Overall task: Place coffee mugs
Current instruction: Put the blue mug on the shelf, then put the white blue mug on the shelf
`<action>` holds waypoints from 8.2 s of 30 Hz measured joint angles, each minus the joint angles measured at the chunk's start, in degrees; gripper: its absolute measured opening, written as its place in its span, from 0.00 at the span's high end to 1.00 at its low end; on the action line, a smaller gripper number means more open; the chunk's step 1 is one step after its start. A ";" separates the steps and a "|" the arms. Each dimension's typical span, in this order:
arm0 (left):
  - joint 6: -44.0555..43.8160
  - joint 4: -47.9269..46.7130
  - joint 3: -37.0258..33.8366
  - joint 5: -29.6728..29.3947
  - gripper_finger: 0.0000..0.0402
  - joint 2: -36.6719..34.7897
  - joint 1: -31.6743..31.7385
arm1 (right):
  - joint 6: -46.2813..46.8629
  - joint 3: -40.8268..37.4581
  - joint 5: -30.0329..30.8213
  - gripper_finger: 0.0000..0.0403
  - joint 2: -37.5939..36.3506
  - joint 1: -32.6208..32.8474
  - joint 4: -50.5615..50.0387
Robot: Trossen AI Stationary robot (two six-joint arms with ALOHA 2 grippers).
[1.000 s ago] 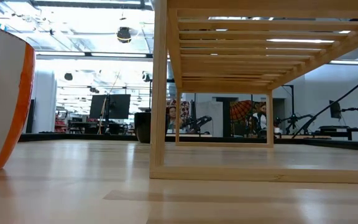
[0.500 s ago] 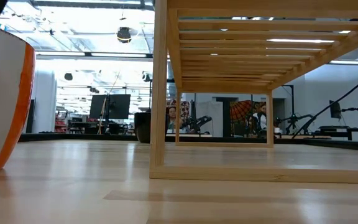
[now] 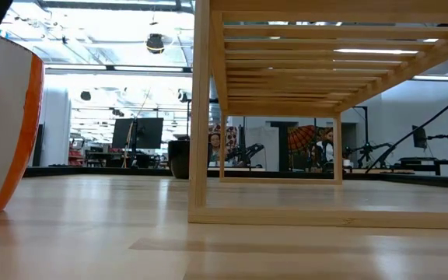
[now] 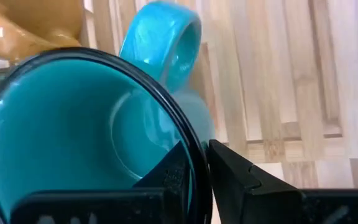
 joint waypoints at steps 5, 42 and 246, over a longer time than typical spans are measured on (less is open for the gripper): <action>0.83 0.33 0.00 -1.35 0.86 -0.04 0.01 | 0.01 0.00 0.00 0.42 0.00 0.00 0.02; 2.71 6.98 2.56 2.80 0.59 -0.24 4.25 | 0.02 0.00 -0.02 0.42 0.00 0.00 0.00; -15.08 67.59 -82.71 10.14 1.00 -61.00 33.87 | 82.16 -32.79 -7.67 0.42 9.63 85.50 -8.79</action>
